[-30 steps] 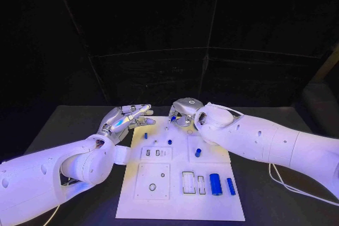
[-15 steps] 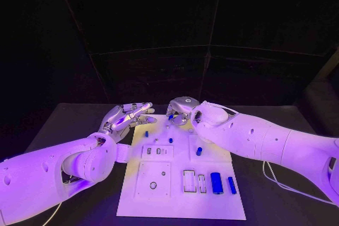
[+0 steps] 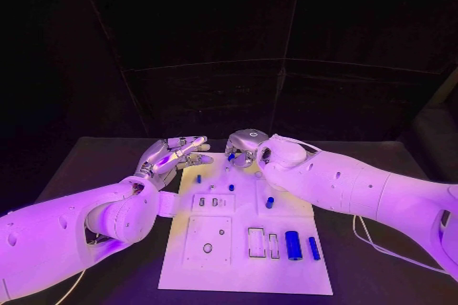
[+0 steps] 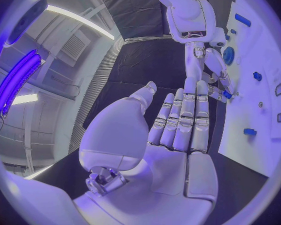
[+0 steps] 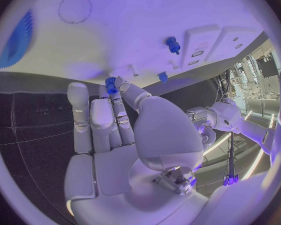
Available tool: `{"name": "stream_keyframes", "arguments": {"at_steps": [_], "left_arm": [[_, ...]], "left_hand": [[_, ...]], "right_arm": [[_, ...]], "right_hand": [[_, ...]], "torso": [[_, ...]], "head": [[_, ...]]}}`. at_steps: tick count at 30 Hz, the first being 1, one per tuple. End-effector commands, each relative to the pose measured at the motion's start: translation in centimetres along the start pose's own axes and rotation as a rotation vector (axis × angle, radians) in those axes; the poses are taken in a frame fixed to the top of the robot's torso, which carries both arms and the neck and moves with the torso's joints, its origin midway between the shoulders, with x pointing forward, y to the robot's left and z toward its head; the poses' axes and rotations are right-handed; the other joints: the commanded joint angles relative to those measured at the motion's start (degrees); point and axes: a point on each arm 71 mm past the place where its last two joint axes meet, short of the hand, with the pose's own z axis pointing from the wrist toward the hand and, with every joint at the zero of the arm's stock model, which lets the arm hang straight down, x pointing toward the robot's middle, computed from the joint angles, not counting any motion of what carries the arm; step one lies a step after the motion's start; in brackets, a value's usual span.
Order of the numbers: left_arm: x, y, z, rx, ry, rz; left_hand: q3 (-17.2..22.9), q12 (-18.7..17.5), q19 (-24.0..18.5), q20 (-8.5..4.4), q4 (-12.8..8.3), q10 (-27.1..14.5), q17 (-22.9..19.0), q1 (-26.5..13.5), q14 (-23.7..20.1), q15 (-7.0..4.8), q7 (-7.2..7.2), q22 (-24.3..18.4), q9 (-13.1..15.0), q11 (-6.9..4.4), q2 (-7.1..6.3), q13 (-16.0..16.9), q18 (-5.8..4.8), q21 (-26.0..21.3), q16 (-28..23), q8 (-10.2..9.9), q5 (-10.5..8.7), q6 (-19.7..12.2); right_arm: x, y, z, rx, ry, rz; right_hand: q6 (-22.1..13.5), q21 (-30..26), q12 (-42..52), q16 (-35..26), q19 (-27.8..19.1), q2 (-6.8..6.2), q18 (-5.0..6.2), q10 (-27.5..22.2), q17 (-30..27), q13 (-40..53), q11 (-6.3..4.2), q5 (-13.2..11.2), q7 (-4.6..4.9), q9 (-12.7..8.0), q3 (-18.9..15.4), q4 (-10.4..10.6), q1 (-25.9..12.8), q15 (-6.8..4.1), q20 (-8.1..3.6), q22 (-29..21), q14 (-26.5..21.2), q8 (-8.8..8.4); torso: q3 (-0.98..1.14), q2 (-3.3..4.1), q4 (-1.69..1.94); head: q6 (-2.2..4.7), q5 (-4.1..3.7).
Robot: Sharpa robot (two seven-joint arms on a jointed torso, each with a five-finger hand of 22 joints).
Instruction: Assemble the parts on the task board
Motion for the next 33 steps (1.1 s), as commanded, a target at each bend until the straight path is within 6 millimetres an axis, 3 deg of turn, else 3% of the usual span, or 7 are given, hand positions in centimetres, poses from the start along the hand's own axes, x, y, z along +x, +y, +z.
{"name": "stream_keyframes", "arguments": {"at_steps": [1,12,15,20,23,27,33], "left_arm": [[0.3,-0.1,0.0,0.007,0.019,-0.007],[0.4,-0.2,0.1,0.000,0.029,-0.011],[0.4,-0.2,0.1,-0.001,0.030,-0.011],[0.3,-0.2,0.1,-0.002,0.030,-0.011],[0.2,-0.2,0.1,-0.003,0.029,-0.011],[0.0,-0.2,0.1,-0.004,0.027,-0.010],[-0.4,-0.2,0.2,-0.003,0.020,-0.006]], "left_hand": [[0.4,-0.3,-0.2,0.31,0.0,-0.5,0.1,-0.2,-0.2,0.37,0.68,-0.1,-0.1,-0.11,0.35,-0.1,0.65,-0.3,-0.2,-0.4,0.10,-0.3],[0.5,-0.3,-0.2,0.33,-0.1,-0.6,0.1,-0.3,-0.2,0.40,0.71,-0.1,-0.1,-0.07,0.33,-0.1,0.65,-0.3,-0.3,-0.4,0.11,-0.4],[0.5,-0.3,-0.2,0.34,-0.1,-0.7,0.1,-0.3,-0.3,0.42,0.73,-0.1,-0.1,-0.05,0.31,-0.1,0.65,-0.3,-0.3,-0.4,0.11,-0.5],[0.5,-0.3,-0.2,0.34,-0.1,-0.7,0.1,-0.3,-0.3,0.42,0.73,-0.1,-0.1,-0.05,0.31,-0.1,0.65,-0.3,-0.3,-0.4,0.11,-0.5],[0.6,-0.3,-0.2,0.37,-0.2,-0.9,0.2,-0.4,-0.3,0.45,0.75,-0.2,-0.1,-0.01,0.29,-0.1,0.64,-0.4,-0.4,-0.4,0.10,-0.6],[0.7,-0.3,-0.3,0.40,-0.3,-1.1,0.3,-0.4,-0.4,0.49,0.77,-0.2,-0.1,0.03,0.24,-0.1,0.64,-0.4,-0.5,-0.4,0.10,-0.7],[0.8,-0.3,-0.3,0.40,-0.3,-1.1,0.3,-0.4,-0.4,0.49,0.77,-0.2,-0.1,0.03,0.24,-0.1,0.64,-0.4,-0.5,-0.4,0.10,-0.7]], "right_arm": [[0.1,0.0,0.1,0.012,0.023,-0.021],[0.1,0.1,0.3,0.017,0.029,-0.025],[0.2,0.1,0.3,0.016,0.031,-0.026],[-0.1,0.0,0.0,0.012,0.004,-0.018],[-0.4,-0.4,-0.5,0.007,-0.025,-0.004],[-0.9,-1.2,-1.7,-0.001,-0.069,0.026],[-2.2,-3.5,-4.8,0.019,-0.122,0.122]], "right_hand": [[-1.0,0.2,-0.6,-0.3,-0.4,-0.89,-0.43,-1.0,0.0,-0.1,0.09,0.2,0.11,-0.1,0.6,0.1,-0.1,-0.03,0.05,0.0,0.5,-0.43],[-2.0,0.2,-0.8,-0.4,-0.7,-1.60,-0.43,-2.2,-0.4,-0.1,0.43,0.2,0.32,-0.1,1.0,0.5,-0.4,0.47,0.36,-0.3,0.4,-0.37],[-2.9,-0.6,-1.1,-1.6,-1.8,-2.51,-0.18,-3.8,-2.1,-0.1,0.81,0.2,0.52,-0.1,0.8,0.9,-0.8,0.91,0.65,-1.8,-0.1,-0.40],[-7.2,-4.3,-0.9,-5.7,-5.4,-4.72,0.83,-8.7,-7.6,0.1,1.72,0.4,0.04,-0.1,-2.7,2.5,-1.4,1.73,1.58,-7.6,-1.6,-0.45],[-8.5,-5.7,-0.1,-6.7,-6.1,-5.15,1.11,-10.9,-9.0,0.2,2.00,0.3,-0.24,0.0,-5.6,3.9,-0.8,2.03,1.84,-9.5,-1.7,-0.33],[-8.3,-5.1,1.6,-5.6,-5.0,-5.17,0.84,-11.0,-7.7,0.4,1.87,1.1,0.17,0.1,-7.6,4.7,0.2,1.88,1.83,-8.4,-1.1,-0.21],[-6.5,-2.2,5.7,-2.2,-1.7,-4.73,0.04,-6.5,-3.7,0.8,0.79,2.2,1.04,0.2,-10.1,6.8,0.2,1.12,1.24,-4.0,0.2,0.07]], "torso": [[0.02,0.07,-0.08],[0.01,0.09,-0.04],[0.02,0.06,-0.04],[0.04,0.05,-0.11],[0.08,0.04,-0.13],[0.10,0.02,-0.27],[0.16,-0.12,-0.89]], "head": [[0.03,0.01],[-0.24,0.00],[-0.28,-0.02],[-0.28,0.12],[-0.24,0.18],[-0.11,0.24],[0.33,0.18]]}}
